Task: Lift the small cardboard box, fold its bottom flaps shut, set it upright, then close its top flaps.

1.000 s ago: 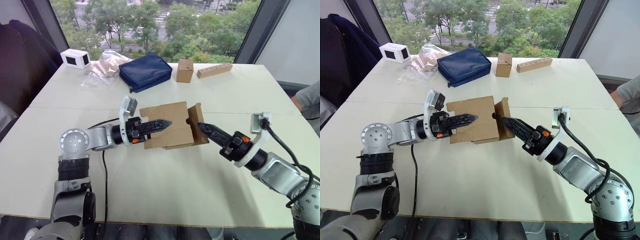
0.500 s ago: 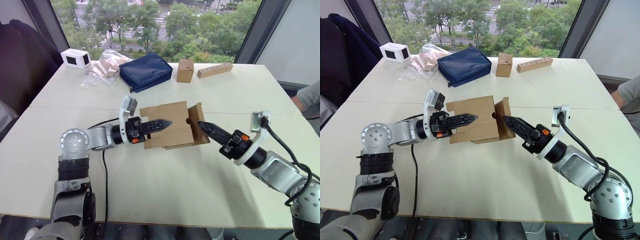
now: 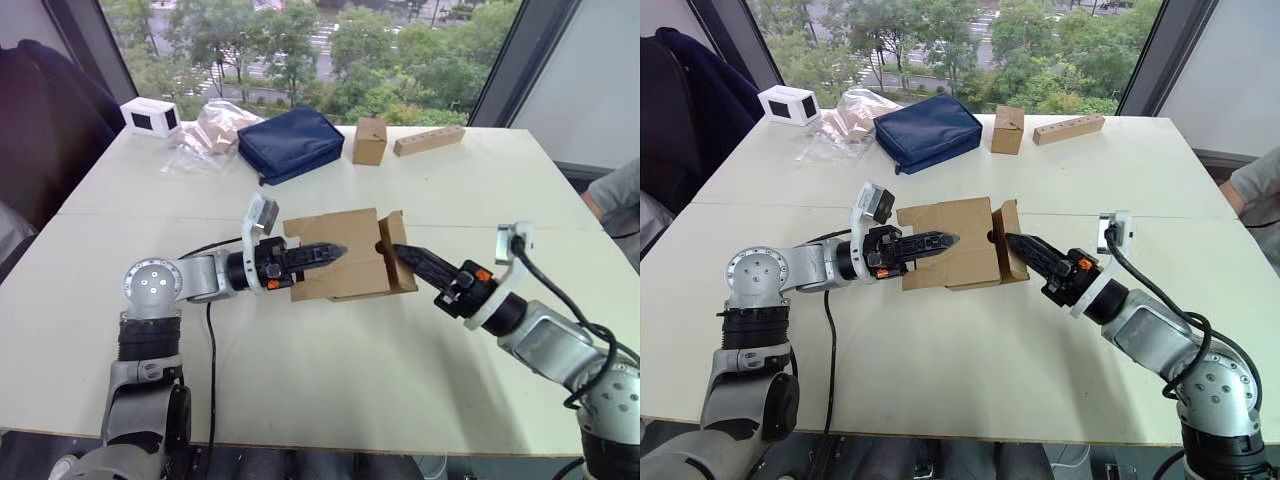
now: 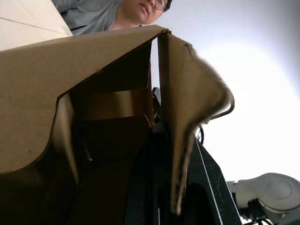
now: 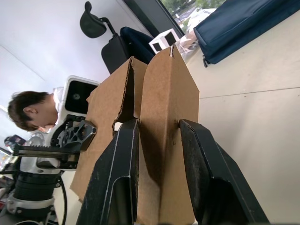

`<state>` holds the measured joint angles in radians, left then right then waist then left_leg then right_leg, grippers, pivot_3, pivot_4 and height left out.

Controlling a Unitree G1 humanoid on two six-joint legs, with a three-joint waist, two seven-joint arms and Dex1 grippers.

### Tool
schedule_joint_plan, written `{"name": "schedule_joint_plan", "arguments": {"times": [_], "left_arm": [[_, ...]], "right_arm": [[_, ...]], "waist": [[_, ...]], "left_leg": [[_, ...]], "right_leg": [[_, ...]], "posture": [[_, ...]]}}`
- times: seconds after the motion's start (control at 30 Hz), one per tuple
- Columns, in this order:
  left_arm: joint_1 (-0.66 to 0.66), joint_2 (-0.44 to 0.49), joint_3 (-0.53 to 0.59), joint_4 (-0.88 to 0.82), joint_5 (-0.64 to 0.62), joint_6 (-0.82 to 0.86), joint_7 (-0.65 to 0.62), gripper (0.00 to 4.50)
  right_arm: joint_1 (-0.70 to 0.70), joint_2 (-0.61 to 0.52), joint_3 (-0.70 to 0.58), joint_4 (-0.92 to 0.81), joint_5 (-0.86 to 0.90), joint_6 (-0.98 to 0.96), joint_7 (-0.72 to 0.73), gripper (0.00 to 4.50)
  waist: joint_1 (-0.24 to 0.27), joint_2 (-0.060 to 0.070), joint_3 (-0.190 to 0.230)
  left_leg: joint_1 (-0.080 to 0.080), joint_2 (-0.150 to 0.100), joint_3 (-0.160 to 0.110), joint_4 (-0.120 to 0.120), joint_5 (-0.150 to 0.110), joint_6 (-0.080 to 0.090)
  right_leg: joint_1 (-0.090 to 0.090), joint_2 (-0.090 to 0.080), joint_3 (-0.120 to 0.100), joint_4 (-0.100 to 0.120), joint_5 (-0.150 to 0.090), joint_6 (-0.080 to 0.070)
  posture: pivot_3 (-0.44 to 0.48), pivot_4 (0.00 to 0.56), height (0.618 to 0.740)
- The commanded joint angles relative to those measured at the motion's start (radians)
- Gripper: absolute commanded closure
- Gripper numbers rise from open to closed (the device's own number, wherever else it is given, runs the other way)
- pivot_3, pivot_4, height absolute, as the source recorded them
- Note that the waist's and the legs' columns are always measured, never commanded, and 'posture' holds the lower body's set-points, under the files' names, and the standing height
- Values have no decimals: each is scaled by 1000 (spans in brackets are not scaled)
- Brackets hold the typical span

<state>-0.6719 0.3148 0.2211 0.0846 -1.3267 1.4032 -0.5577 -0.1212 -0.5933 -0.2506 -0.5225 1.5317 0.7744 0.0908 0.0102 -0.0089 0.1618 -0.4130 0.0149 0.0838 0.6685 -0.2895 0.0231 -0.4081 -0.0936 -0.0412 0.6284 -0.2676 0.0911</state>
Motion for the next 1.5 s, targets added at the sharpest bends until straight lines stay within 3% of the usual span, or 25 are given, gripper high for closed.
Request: {"name": "schedule_joint_plan", "arguments": {"times": [0.03, 0.63, 1.1, 1.47, 1.5], "left_arm": [[-6, 4, 14, -32, -28, -7, -5, 4500], [7, 15, -25, -28, 45, -37, -73, 4500], [10, 16, -25, -48, 44, -27, -82, 4500], [11, 6, -11, -60, 26, -24, -53, 4500], [10, 5, -9, -60, 24, -24, -50, 4500]], "right_arm": [[-17, 3, -5, -31, -5, -22, -2, 3148], [-50, 11, 67, -114, 2, -26, -83, 3148], [-81, -2, 139, -150, 107, -13, -138, 3148], [-49, -35, 34, -76, 116, -51, -118, 3148], [-43, -33, 25, -69, 121, -55, -117, 3408]], "waist": [[0, 0, 0], [0, 0, 0], [0, 0, 0], [0, 0, 0], [0, 0, 0]], "left_leg": [[0, 0, 0, 0, 0, 0], [0, 0, 0, 0, 0, 0], [0, 0, 0, 0, 0, 0], [0, 0, 0, 0, 0, 0], [0, 0, 0, 0, 0, 0]], "right_leg": [[0, 0, 0, 0, 0, 0], [0, 0, 0, 0, 0, 0], [0, 0, 0, 0, 0, 0], [0, 1, 0, 0, 1, 2], [0, 1, 0, 0, 1, 2]], "posture": [[0, 150, 740], [0, 150, 740], [0, 150, 740], [0, 150, 740], [0, 150, 740]]}}
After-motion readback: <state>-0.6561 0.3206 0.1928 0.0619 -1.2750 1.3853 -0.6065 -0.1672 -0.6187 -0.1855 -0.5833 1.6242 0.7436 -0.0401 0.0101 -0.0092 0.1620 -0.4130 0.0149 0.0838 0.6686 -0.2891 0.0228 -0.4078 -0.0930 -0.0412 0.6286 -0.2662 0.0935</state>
